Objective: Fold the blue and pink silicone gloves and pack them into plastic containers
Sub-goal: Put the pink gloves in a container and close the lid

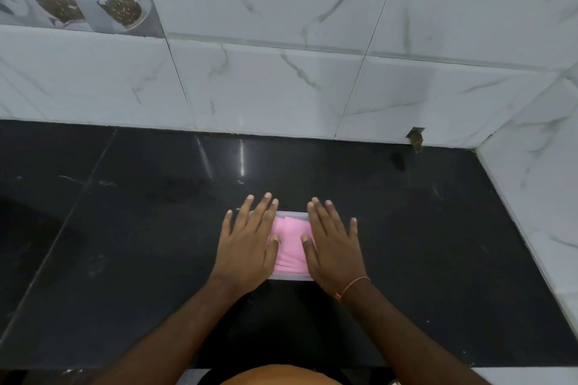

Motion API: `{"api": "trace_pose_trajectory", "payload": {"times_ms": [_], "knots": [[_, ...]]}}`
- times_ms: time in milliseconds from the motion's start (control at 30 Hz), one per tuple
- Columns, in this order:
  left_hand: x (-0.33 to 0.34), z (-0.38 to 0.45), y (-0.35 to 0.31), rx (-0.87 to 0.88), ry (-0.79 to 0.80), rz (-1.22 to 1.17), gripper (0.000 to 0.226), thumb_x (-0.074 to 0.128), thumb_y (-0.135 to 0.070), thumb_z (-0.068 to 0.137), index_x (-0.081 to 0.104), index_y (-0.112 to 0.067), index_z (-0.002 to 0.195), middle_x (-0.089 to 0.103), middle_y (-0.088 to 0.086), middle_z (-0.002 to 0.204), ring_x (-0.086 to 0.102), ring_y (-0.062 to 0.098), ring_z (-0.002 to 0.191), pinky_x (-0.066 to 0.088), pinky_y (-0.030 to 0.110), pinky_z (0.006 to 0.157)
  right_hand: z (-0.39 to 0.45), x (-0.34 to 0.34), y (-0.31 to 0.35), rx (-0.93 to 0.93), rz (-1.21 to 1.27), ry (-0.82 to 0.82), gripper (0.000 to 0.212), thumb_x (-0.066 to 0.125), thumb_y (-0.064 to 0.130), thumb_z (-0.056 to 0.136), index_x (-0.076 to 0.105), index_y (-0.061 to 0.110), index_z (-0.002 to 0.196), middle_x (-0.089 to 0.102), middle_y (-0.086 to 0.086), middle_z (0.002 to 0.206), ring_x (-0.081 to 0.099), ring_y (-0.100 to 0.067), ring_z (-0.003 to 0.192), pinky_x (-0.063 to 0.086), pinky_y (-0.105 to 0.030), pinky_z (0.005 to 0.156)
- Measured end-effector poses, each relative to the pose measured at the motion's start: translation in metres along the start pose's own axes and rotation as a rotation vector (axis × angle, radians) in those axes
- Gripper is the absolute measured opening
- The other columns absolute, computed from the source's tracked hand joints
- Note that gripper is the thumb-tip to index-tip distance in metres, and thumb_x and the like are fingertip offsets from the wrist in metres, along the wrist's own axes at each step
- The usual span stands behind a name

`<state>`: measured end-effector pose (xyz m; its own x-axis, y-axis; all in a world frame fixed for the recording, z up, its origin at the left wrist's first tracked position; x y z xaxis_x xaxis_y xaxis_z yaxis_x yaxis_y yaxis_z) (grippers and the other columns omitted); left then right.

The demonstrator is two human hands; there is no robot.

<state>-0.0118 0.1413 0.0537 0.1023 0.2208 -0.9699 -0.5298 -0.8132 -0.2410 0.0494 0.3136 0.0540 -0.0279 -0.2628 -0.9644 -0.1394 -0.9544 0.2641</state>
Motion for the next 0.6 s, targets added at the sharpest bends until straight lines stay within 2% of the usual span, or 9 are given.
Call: {"api": "trace_pose_trajectory", "payload": {"times_ms": [133, 267, 467, 600], "knots": [[0.027, 0.006, -0.001, 0.01, 0.127, 0.036, 0.074, 0.022, -0.053, 0.107, 0.01, -0.027, 0.175, 0.004, -0.005, 0.184, 0.002, 0.021, 0.17, 0.019, 0.06, 0.132, 0.004, 0.022, 0.01, -0.02, -0.089, 0.062, 0.068, 0.022, 0.052, 0.106, 0.014, 0.025, 0.169, 0.008, 0.005, 0.177, 0.003, -0.02, 0.164, 0.015, -0.072, 0.123], [0.027, 0.021, 0.004, 0.017, 0.127, 0.033, 0.073, 0.023, -0.052, 0.106, 0.016, -0.026, 0.174, 0.012, -0.005, 0.183, 0.008, 0.022, 0.169, 0.022, 0.06, 0.13, 0.017, 0.024, 0.007, -0.001, -0.085, 0.071, 0.067, 0.027, 0.05, 0.106, 0.018, 0.024, 0.168, 0.015, 0.004, 0.176, 0.012, -0.023, 0.163, 0.021, -0.072, 0.121], [0.024, 0.035, 0.003, 0.031, 0.104, 0.039, 0.073, 0.027, -0.051, 0.106, 0.026, -0.023, 0.173, 0.023, -0.002, 0.181, 0.02, 0.025, 0.167, 0.029, 0.061, 0.127, 0.032, 0.024, 0.002, -0.001, -0.078, 0.078, 0.068, 0.027, 0.05, 0.106, 0.017, 0.024, 0.168, 0.015, 0.004, 0.176, 0.012, -0.023, 0.163, 0.027, -0.07, 0.12], [0.025, 0.035, 0.003, 0.04, 0.09, 0.043, 0.072, 0.026, -0.054, 0.107, 0.024, -0.025, 0.173, 0.023, -0.003, 0.18, 0.02, 0.024, 0.167, 0.027, 0.058, 0.128, 0.032, 0.024, 0.002, 0.007, -0.067, 0.066, 0.068, 0.025, 0.054, 0.106, 0.016, 0.026, 0.167, 0.016, 0.005, 0.176, 0.013, -0.023, 0.162, 0.031, -0.068, 0.119]]}}
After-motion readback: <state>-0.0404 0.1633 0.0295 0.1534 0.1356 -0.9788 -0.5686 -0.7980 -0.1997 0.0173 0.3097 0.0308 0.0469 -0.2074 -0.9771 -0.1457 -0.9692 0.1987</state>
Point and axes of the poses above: each hand's wrist, its own z-axis towards the middle knuckle, its own x-axis out of the palm, y = z × x, the point moved 8 cm from there along z, towards the middle knuckle
